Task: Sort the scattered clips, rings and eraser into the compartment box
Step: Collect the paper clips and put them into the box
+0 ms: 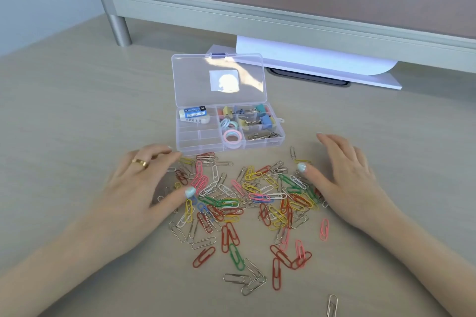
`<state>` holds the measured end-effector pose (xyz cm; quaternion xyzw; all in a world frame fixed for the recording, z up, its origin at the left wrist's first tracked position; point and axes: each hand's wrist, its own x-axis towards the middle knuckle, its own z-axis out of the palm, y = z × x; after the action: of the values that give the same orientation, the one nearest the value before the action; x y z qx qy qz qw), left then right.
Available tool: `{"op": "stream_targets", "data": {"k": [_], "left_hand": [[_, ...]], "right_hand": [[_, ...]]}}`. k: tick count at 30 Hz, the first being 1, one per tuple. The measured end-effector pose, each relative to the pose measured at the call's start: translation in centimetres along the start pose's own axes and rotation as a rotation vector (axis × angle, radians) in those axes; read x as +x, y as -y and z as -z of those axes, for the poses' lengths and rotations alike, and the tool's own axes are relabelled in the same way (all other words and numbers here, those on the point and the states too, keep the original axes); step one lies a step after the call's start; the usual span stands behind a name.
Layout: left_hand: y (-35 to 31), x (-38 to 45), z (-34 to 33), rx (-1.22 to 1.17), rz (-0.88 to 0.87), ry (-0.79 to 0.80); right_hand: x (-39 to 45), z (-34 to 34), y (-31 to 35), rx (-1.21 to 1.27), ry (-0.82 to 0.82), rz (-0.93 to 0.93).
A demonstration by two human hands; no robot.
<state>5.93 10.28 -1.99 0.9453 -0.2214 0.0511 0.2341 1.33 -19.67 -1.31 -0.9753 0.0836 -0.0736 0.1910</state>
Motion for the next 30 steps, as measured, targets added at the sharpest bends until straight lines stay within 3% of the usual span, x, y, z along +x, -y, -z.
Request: {"op": "stream_targets", "data": {"k": [4,8,12,15,18,26,30], "left_hand": [[-1.2,-0.7,-0.8,0.074,-0.018,0.145],[-2.6,-0.6,-1.5,0.040,-0.120,0.152],[-2.6,0.5,-0.2,0.129,-0.134,0.045],[-2.3,0.7,0.8,0.124,-0.043,0.176],[-3.0,0.2,-0.3,0.146,-0.110,0.271],[-5.9,1.6,-2.3,0.112,-0.294,0.099],[-5.4,1.6,-2.8,-0.052,-0.291,0.094]], "right_hand": [[-1.0,-1.1,1.6,-0.097,0.040,0.092],[-1.8,-2.0,3.1,-0.118,0.077,0.245],[-1.7,-1.2,2.8,-0.156,0.007,0.250],[-1.5,-0.5,2.4,-0.164,0.062,0.233],[-1.5,-0.7,3.2,-0.127,0.119,0.297],[-0.3,-2.5,4.3,0.058,0.114,0.486],[-0.4,-2.4,4.1,0.087,0.095,0.546]]}}
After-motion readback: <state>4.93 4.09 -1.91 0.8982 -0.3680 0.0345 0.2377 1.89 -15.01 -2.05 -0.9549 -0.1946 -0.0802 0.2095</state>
